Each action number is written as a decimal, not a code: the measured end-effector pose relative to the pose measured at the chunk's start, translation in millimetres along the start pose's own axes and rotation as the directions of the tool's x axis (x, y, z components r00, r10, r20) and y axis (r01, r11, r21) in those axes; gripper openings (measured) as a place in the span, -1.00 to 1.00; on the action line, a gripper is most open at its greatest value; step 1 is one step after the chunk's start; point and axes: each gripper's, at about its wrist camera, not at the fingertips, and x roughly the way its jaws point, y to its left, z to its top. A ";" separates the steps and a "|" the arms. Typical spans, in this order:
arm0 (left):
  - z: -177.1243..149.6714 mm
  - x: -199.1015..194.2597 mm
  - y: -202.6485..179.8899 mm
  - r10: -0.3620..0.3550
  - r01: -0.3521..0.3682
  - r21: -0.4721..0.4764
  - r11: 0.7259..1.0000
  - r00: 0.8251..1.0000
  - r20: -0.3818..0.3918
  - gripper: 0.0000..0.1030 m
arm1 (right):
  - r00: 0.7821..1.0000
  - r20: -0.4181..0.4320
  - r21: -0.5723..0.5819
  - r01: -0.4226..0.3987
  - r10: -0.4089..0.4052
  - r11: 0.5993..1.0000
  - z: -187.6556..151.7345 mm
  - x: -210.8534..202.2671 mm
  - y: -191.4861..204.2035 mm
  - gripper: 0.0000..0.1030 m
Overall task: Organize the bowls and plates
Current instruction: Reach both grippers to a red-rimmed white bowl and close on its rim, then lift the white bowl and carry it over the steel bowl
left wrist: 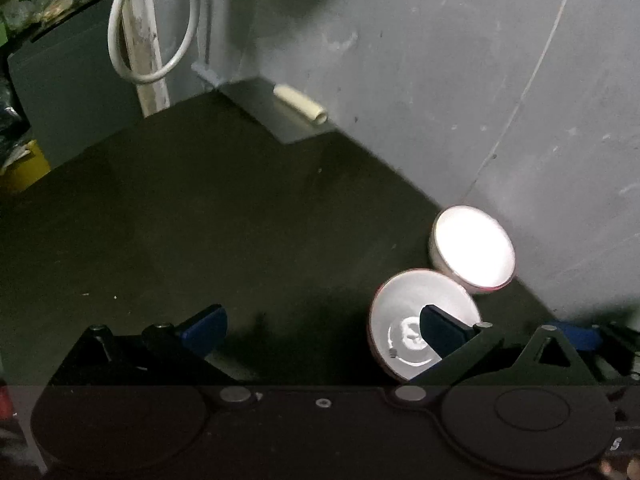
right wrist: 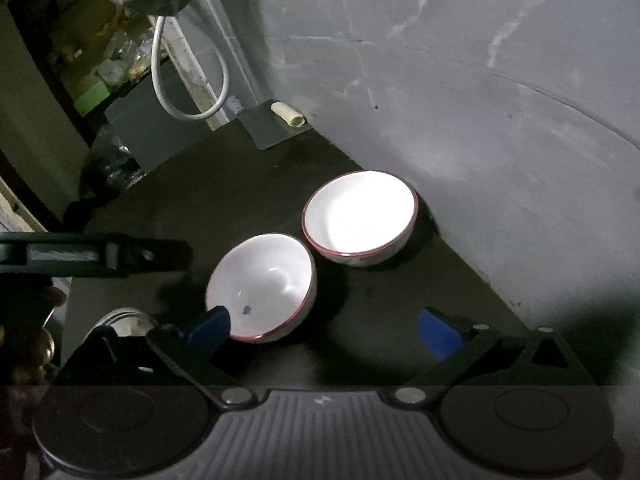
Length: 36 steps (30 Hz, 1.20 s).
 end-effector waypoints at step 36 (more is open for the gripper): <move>-18.5 7.3 -0.1 -0.187 0.181 -0.131 0.975 0.982 -0.031 -0.83 | 0.993 -0.081 -0.007 -0.081 0.081 0.997 11.0 21.0 10.8 -0.63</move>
